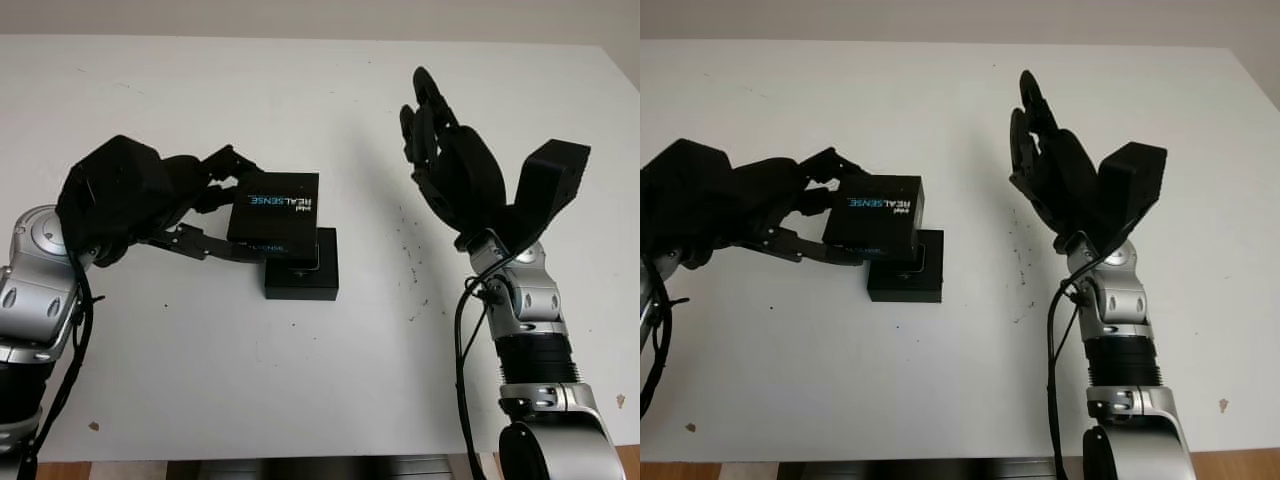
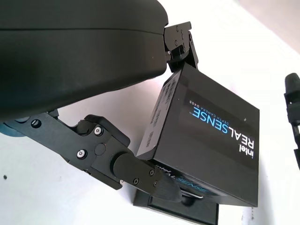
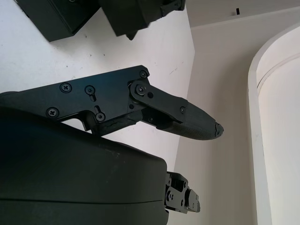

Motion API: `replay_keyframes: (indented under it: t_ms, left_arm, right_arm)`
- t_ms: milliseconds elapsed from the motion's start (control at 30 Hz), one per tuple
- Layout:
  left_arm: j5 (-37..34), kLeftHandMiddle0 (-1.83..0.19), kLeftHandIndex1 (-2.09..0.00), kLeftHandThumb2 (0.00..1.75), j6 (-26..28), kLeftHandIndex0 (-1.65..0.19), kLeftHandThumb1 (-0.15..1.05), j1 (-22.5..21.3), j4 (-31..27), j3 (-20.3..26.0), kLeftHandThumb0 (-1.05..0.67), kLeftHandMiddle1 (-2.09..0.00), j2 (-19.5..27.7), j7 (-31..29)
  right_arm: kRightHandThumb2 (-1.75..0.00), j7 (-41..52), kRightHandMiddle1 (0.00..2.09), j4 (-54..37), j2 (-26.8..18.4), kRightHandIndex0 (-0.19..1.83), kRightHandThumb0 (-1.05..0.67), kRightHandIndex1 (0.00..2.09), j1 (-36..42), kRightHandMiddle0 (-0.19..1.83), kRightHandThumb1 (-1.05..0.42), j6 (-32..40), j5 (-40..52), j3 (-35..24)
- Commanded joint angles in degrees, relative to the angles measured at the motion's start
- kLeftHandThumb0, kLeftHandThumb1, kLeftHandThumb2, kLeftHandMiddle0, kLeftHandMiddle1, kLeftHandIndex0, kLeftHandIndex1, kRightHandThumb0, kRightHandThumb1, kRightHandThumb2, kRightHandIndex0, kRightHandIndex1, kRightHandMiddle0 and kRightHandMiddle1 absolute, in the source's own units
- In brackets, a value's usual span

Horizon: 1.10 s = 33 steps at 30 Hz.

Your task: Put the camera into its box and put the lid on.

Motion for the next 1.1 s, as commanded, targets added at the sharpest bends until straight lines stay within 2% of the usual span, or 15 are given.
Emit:
replay_keyframes:
  t_ms: [0,233,467,633,800,1067]
  left_arm:
    - [0.8,-0.14,-1.78,0.25,-1.4,-0.13,1.05,0.9,-1.1,-0.7,-0.44,-0.06,-0.3,0.5]
    - [0.9,-0.14,-1.75,0.25,-1.3,-0.12,1.05,1.9,-1.4,-0.8,-0.43,-0.06,-1.6,1.0]
    - [-0.8,-0.14,-1.8,0.23,6.5,-0.15,1.05,2.6,-4.3,0.1,-0.41,-0.06,-2.9,1.2]
    - [-1.7,-0.13,-1.84,0.24,8.4,-0.12,1.05,3.4,-5.3,0.5,-0.39,-0.05,-3.3,2.1]
    - [-4.1,-0.13,-1.82,0.24,13.6,-0.12,1.05,3.3,-6.2,1.3,-0.39,-0.05,-4.4,2.6]
    - [-5.9,-0.13,-1.8,0.23,14.7,-0.17,1.05,3.9,-6.8,1.3,-0.4,-0.05,-4.5,3.0]
  right_arm:
    - [-0.74,0.0,0.0,-0.3,0.2,-0.19,-0.7,0.0,0.1,-0.19,-1.05,-0.3,0.1,0.0]
    - [-0.74,-0.1,0.0,-0.4,0.3,-0.19,-0.69,0.0,0.3,-0.19,-1.05,-0.8,0.3,-0.2]
    - [-0.74,-0.5,0.0,-0.4,0.0,-0.19,-0.7,0.0,0.2,-0.19,-1.05,-0.2,-0.3,0.2]
    - [-0.74,-0.7,0.0,-0.7,0.0,-0.19,-0.7,0.0,0.3,-0.19,-1.05,0.3,-0.8,0.3]
    - [-0.73,-1.3,0.0,-0.8,0.2,-0.19,-0.7,0.0,0.5,-0.19,-1.05,0.2,-1.2,0.3]
    - [-0.72,-1.6,0.0,-1.1,0.2,-0.19,-0.71,0.0,0.8,-0.19,-1.05,0.4,-1.5,0.6]
